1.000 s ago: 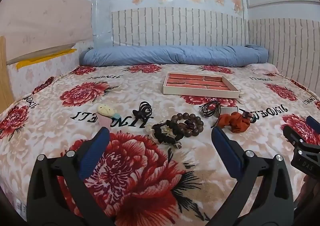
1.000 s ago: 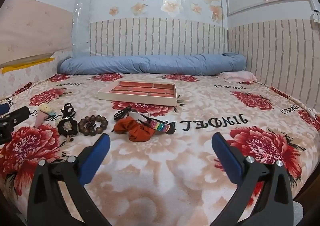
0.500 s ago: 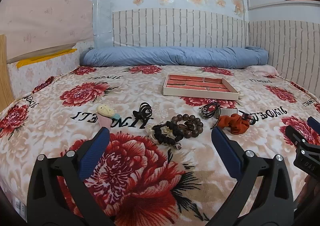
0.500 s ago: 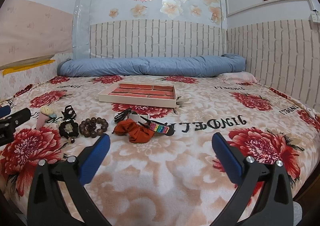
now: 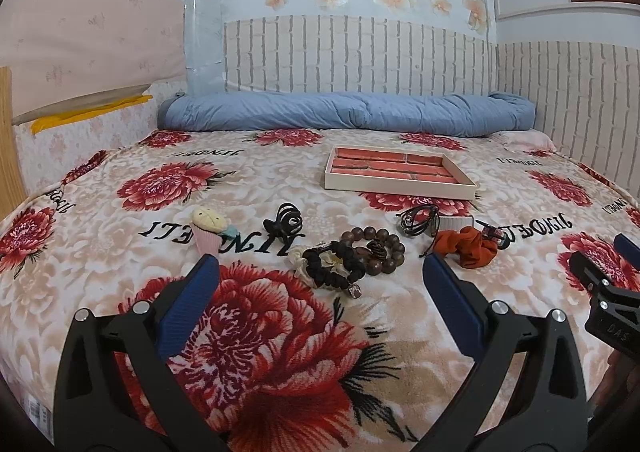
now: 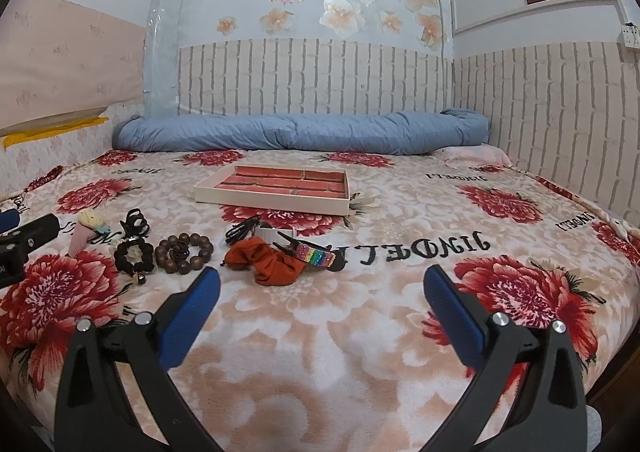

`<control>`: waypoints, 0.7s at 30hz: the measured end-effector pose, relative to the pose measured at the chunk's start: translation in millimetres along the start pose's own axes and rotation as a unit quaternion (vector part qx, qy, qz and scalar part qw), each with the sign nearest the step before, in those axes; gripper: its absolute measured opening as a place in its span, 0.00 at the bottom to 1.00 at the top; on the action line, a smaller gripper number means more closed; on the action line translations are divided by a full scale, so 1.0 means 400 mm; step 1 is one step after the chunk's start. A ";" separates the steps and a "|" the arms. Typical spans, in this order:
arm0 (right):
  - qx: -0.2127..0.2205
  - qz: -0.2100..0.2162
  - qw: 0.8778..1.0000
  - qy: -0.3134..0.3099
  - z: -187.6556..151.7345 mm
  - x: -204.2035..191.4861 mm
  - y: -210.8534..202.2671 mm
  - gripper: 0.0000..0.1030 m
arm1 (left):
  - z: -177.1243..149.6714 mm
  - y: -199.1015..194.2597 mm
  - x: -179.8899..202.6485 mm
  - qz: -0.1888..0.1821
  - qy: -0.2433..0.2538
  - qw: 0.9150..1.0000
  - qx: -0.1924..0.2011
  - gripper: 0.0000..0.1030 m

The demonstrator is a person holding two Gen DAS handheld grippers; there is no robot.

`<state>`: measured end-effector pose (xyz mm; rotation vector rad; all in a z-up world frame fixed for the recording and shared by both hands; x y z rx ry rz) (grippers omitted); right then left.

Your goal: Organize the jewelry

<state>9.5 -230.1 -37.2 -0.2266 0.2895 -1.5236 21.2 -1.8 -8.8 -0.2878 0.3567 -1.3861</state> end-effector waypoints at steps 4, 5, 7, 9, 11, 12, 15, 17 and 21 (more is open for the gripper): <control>0.000 -0.002 1.000 -0.001 0.001 0.002 -0.001 0.96 | 0.000 0.000 0.000 0.000 0.000 1.000 0.000 0.95; 0.001 -0.001 1.000 -0.001 0.001 0.002 -0.001 0.96 | -0.001 0.000 0.000 0.000 0.000 1.000 0.000 0.95; 0.001 -0.002 1.000 -0.001 0.002 0.003 -0.002 0.96 | 0.000 0.000 -0.001 0.001 0.000 1.000 0.000 0.95; 0.001 -0.003 1.000 -0.002 0.003 0.005 -0.001 0.96 | 0.000 0.000 -0.001 0.000 0.000 1.000 0.000 0.95; 0.001 -0.002 1.000 -0.002 0.002 0.003 -0.001 0.96 | 0.000 0.000 -0.001 0.000 0.000 1.000 0.000 0.95; 0.001 -0.002 1.000 -0.001 0.001 0.003 -0.001 0.96 | 0.000 0.000 -0.001 0.000 0.000 1.000 0.000 0.95; 0.001 -0.003 1.000 -0.002 0.001 0.002 -0.001 0.96 | 0.000 0.001 -0.001 0.001 0.001 1.000 0.000 0.95; 0.000 -0.002 1.000 -0.002 0.001 0.002 0.000 0.96 | 0.000 0.001 -0.002 0.001 0.001 1.000 0.000 0.95; -0.001 -0.003 1.000 -0.001 0.001 0.009 -0.002 0.96 | -0.002 0.002 -0.004 0.002 0.002 1.000 0.000 0.95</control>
Point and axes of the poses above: each gripper's, at about its wrist camera, not at the fingertips, and y roughly the way its jaws point, x to its right, z to its top, the point moved 3 cm from there along y, roughly the way its jaws point, and after that the axes turned 10 degrees about z, right-handed, at the moved point
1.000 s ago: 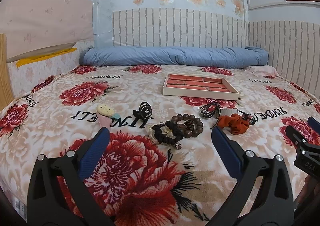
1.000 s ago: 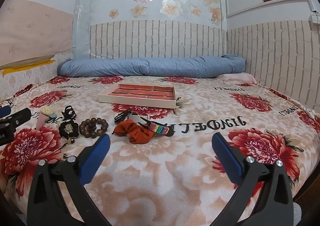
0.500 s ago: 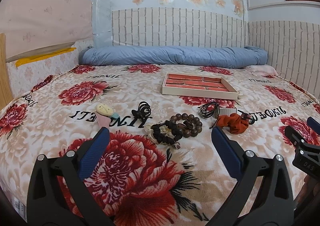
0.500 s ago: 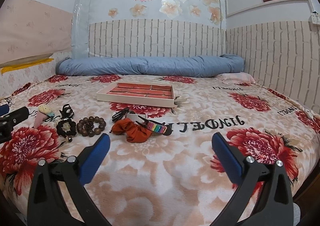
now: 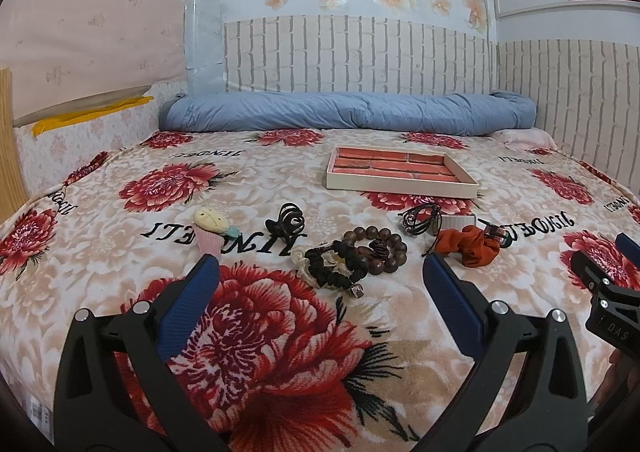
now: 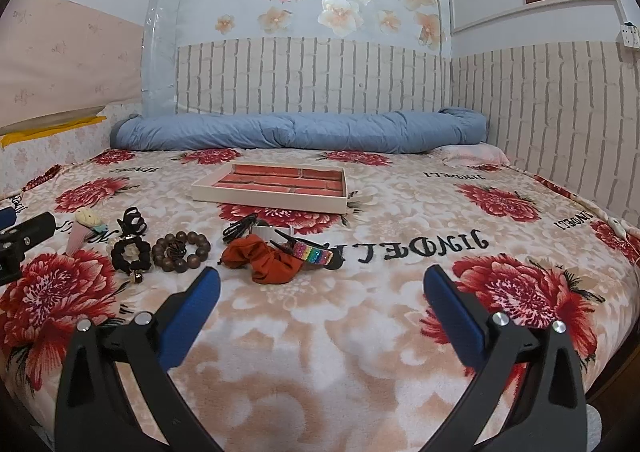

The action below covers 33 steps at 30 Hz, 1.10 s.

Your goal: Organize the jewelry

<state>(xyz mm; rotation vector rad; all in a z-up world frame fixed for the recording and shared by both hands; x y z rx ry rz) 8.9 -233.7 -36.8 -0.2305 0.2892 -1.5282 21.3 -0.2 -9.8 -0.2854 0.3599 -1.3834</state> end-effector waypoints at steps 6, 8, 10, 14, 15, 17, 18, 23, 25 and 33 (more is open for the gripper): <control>0.000 -0.001 1.000 0.001 -0.003 0.002 0.003 0.96 | -0.001 0.002 -0.003 0.002 0.001 1.000 0.001 0.95; 0.000 -0.001 1.000 0.001 -0.003 0.002 0.002 0.96 | -0.001 0.002 -0.003 0.002 0.001 1.000 0.001 0.95; 0.000 -0.001 1.000 0.001 -0.008 0.003 0.003 0.96 | -0.001 0.002 -0.003 0.002 0.001 1.000 0.001 0.95; -0.001 -0.001 1.000 0.002 -0.010 0.003 0.004 0.96 | -0.002 0.002 -0.004 0.002 0.001 1.000 0.001 0.95; -0.001 -0.001 1.000 0.002 -0.011 0.004 0.004 0.96 | -0.002 0.001 -0.003 0.002 0.001 1.000 0.001 0.95; -0.002 -0.002 1.000 0.002 -0.015 0.003 0.006 0.96 | -0.003 0.001 -0.004 0.002 0.001 1.000 0.000 0.95; -0.002 -0.002 1.000 0.002 -0.015 0.003 0.006 0.96 | -0.004 0.003 -0.004 0.002 0.002 1.000 -0.001 0.95; -0.001 -0.002 1.000 0.002 -0.014 0.001 0.007 0.96 | -0.007 0.004 -0.006 0.003 0.003 1.000 -0.002 0.95; -0.002 -0.002 1.000 0.002 -0.015 0.003 0.007 0.96 | -0.008 0.006 -0.004 0.002 0.004 1.000 -0.004 0.95; -0.002 -0.005 1.000 0.002 -0.017 0.004 0.009 0.96 | -0.012 0.020 0.003 -0.002 0.010 1.000 -0.011 0.95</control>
Point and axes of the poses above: each gripper's, at about its wrist camera, not at the fingertips, and y roughly the way its jaws point, x to its right, z to its top, the point moved 3 cm from there along y, roughly the way its jaws point, and after that the axes turned 10 degrees about z, right-handed, at the moved point
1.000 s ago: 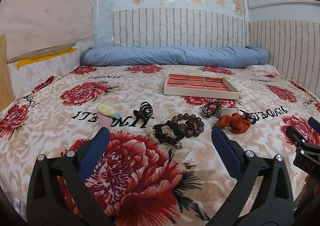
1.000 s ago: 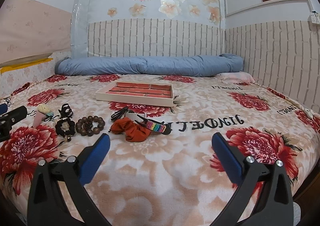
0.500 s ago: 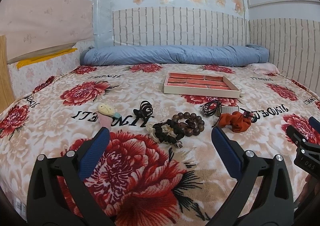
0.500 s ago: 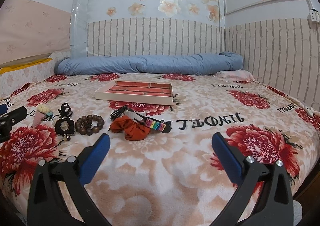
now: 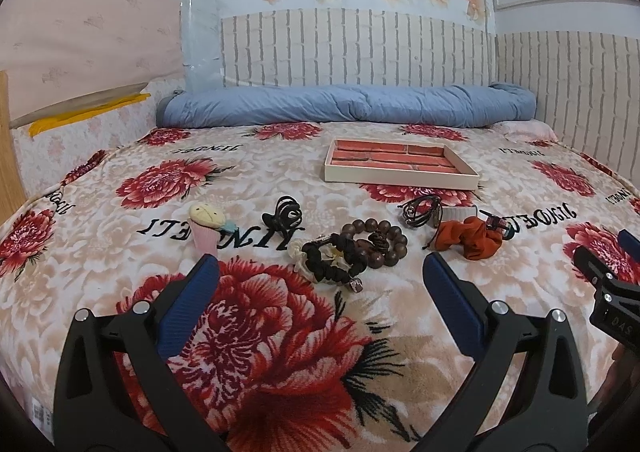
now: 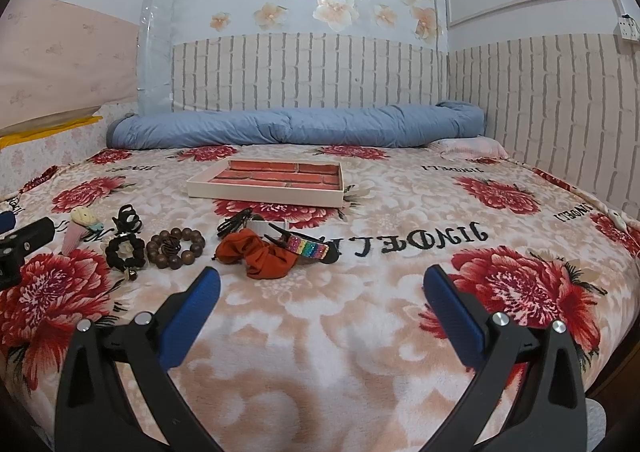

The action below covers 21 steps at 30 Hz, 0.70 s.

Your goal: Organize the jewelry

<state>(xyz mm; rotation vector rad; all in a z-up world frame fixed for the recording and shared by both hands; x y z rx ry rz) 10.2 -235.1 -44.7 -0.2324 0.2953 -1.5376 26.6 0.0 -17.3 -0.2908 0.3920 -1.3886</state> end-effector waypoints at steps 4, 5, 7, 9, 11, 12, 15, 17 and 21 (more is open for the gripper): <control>-0.005 -0.002 1.000 0.000 -0.011 0.007 0.007 0.96 | 0.000 0.007 0.006 -0.003 0.005 1.000 -0.005 0.95; -0.007 -0.002 1.000 0.000 -0.013 0.008 0.009 0.96 | 0.000 0.009 0.008 -0.005 0.006 1.000 -0.006 0.95; -0.011 -0.003 1.000 -0.001 -0.014 0.009 0.016 0.96 | 0.000 0.014 0.011 -0.006 0.009 1.000 -0.010 0.95; -0.014 -0.006 1.000 -0.001 -0.009 0.009 0.026 0.96 | 0.001 0.020 0.015 -0.006 0.012 1.000 -0.013 0.95; -0.016 -0.010 1.000 -0.002 -0.005 0.008 0.032 0.96 | 0.004 0.025 0.018 -0.008 0.012 1.000 -0.015 0.95; -0.017 -0.009 1.000 -0.002 -0.002 0.008 0.036 0.96 | 0.007 0.028 0.017 -0.008 0.012 1.000 -0.016 0.95; -0.020 -0.008 1.000 0.001 -0.001 0.009 0.041 0.96 | 0.008 0.035 0.020 -0.009 0.014 1.000 -0.021 0.95; -0.024 -0.009 1.000 0.002 0.002 0.010 0.047 0.96 | 0.010 0.040 0.019 -0.006 0.015 1.000 -0.024 0.95; -0.030 -0.013 0.999 0.008 0.009 0.017 0.060 0.96 | 0.018 0.054 0.019 -0.005 0.017 0.999 -0.033 0.95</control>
Point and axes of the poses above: each gripper's, at about its wrist camera, not at the fingertips, and y roughly the way its jaws point, x to its right, z to its top, the point moved 3 cm from there along y, roughly the way its jaws point, and after that the axes turned 10 degrees about z, right-handed, at the moved point
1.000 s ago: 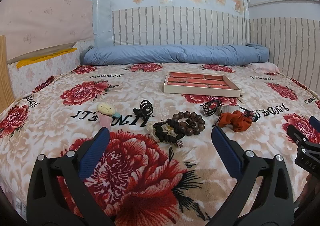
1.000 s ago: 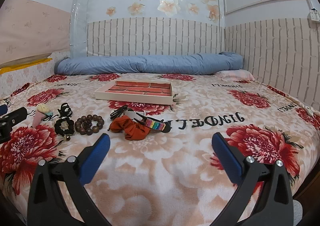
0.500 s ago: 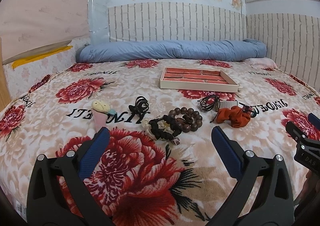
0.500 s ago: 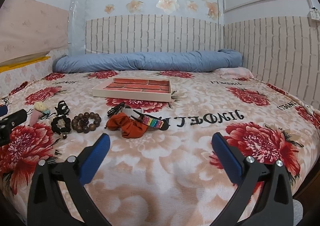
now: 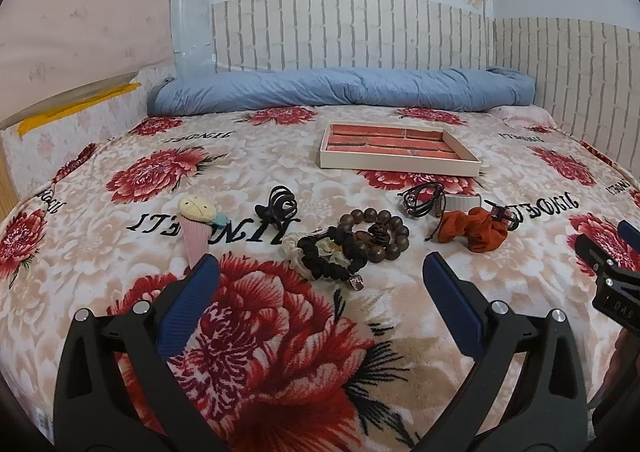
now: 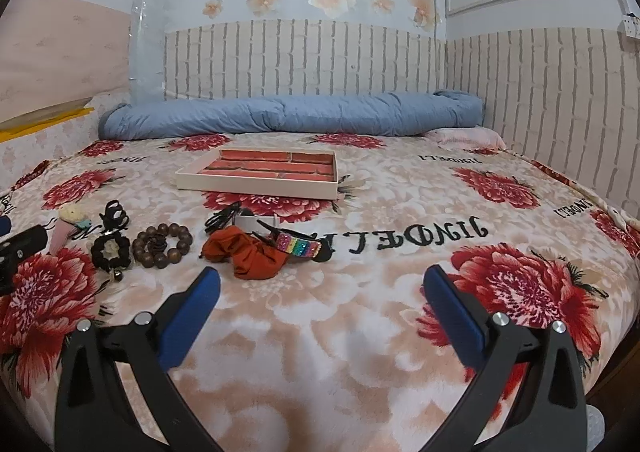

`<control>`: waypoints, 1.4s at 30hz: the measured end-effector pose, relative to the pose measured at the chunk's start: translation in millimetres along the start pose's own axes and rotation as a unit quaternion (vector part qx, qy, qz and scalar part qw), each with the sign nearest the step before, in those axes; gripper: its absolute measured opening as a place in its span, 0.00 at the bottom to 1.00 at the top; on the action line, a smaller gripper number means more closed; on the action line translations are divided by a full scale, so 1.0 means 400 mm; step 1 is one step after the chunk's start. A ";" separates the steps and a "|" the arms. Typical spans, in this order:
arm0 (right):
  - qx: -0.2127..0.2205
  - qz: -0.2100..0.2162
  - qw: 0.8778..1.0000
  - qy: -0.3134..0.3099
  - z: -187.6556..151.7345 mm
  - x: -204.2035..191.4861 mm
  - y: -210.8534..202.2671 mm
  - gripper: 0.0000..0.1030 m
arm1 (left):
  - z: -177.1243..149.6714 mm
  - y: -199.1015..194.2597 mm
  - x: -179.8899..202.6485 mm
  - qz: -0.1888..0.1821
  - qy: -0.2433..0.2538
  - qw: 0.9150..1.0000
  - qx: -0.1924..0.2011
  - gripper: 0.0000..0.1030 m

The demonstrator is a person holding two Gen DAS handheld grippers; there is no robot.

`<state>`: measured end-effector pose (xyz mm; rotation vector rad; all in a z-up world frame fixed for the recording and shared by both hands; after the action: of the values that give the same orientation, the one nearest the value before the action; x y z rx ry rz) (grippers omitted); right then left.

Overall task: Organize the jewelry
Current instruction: 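Move the left tool to the black beaded bracelet while the right tool reaches the rainbow rhinestone clip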

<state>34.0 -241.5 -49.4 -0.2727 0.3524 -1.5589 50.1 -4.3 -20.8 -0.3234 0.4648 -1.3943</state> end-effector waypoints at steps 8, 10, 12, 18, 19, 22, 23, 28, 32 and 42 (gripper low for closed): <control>-0.020 0.001 1.000 0.002 0.011 0.014 0.036 0.96 | 0.011 0.042 -0.013 -0.007 -0.009 1.000 -0.025 0.95; -0.023 0.001 1.000 0.001 0.012 0.016 0.044 0.96 | 0.010 0.059 -0.015 -0.009 -0.010 0.999 -0.035 0.95; -0.025 0.000 1.000 0.001 0.015 0.021 0.052 0.96 | 0.010 0.073 -0.012 -0.007 -0.006 0.999 -0.040 0.95; -0.032 0.006 0.999 -0.002 0.024 0.022 0.082 0.96 | 0.009 0.100 0.003 -0.016 -0.002 0.999 -0.051 0.95; -0.033 0.008 0.999 -0.003 0.024 0.019 0.088 0.96 | 0.008 0.104 0.007 -0.016 0.000 0.998 -0.053 0.95; -0.039 0.014 0.999 -0.003 0.021 0.010 0.104 0.96 | 0.005 0.120 0.010 -0.019 0.003 0.998 -0.061 0.92; -0.043 0.017 0.999 -0.002 0.018 0.006 0.111 0.96 | 0.004 0.126 0.010 -0.018 0.004 0.998 -0.065 0.91; -0.060 0.024 0.998 -0.002 0.009 -0.011 0.144 0.96 | -0.005 0.169 0.003 -0.021 -0.002 0.996 -0.091 0.79; -0.072 0.028 0.997 0.002 0.006 -0.018 0.167 0.96 | -0.008 0.198 0.001 -0.025 -0.007 0.994 -0.104 0.72; -0.088 0.036 0.995 0.022 0.021 -0.008 0.223 0.91 | 0.001 0.244 0.022 -0.032 0.003 0.993 -0.110 0.66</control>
<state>119.6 -238.7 -75.9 -0.3582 0.5307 -1.4666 135.6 2.1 -68.5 -0.5174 0.6208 -1.4098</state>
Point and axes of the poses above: each gripper's, at about its wrist camera, not at the fingertips, and y roughly the way its jaws point, x to its right, z to its top, the point moved 3 cm from there along y, roughly the way its jaws point, and after that the axes turned 10 degrees about z, right-handed, at the moved point
